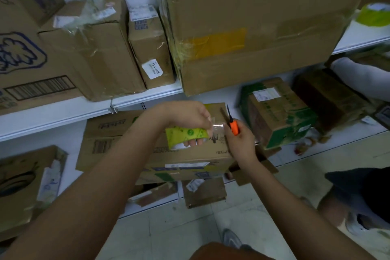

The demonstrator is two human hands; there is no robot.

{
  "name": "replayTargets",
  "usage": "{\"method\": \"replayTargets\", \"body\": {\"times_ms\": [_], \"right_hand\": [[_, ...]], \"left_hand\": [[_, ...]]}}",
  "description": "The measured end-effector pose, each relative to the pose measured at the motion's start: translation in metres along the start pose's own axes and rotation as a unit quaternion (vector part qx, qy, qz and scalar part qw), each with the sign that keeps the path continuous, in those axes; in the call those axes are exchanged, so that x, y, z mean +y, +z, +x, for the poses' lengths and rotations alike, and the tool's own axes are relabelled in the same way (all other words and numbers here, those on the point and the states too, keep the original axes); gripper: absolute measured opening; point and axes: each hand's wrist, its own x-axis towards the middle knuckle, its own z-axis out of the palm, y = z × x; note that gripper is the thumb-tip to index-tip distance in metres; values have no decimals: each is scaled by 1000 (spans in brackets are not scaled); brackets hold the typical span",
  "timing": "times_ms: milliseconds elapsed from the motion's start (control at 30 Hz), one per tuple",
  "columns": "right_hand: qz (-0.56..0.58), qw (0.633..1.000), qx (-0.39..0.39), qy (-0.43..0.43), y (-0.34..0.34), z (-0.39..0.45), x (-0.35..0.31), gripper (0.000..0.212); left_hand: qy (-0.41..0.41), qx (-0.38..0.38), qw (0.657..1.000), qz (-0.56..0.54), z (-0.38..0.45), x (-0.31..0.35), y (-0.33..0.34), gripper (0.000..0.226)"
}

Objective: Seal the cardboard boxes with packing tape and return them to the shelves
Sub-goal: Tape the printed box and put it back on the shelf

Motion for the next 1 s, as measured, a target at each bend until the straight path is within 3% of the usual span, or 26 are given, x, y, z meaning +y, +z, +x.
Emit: {"method": "replayTargets", "body": {"times_ms": [167, 267, 367, 633, 767, 867, 1000], "right_hand": [[41, 998, 14, 47, 4, -2, 2, 27], [137, 985, 55, 93, 2, -10, 0, 20], [191, 972, 87, 111, -5, -19, -1, 28], [101, 990, 80, 52, -8, -28, -12, 21], [82, 992, 85, 33, -5, -29, -11, 39], [94, 992, 83, 23, -2, -28, -13, 40], [95, 991, 87, 25, 0, -23, -14, 38]], "left_hand": [[-15, 22, 996, 88, 39, 10, -2, 18], [-15, 49, 988, 147, 56, 12, 0, 17], [-22, 45, 984, 172, 65, 14, 4, 23], [-3, 26, 976, 216, 68, 18, 12, 25], [2, 45, 973, 228, 64, 16, 12, 22], [18, 86, 946, 312, 58, 13, 14, 41], [73, 262, 887, 372, 41, 2, 13, 97]]}}
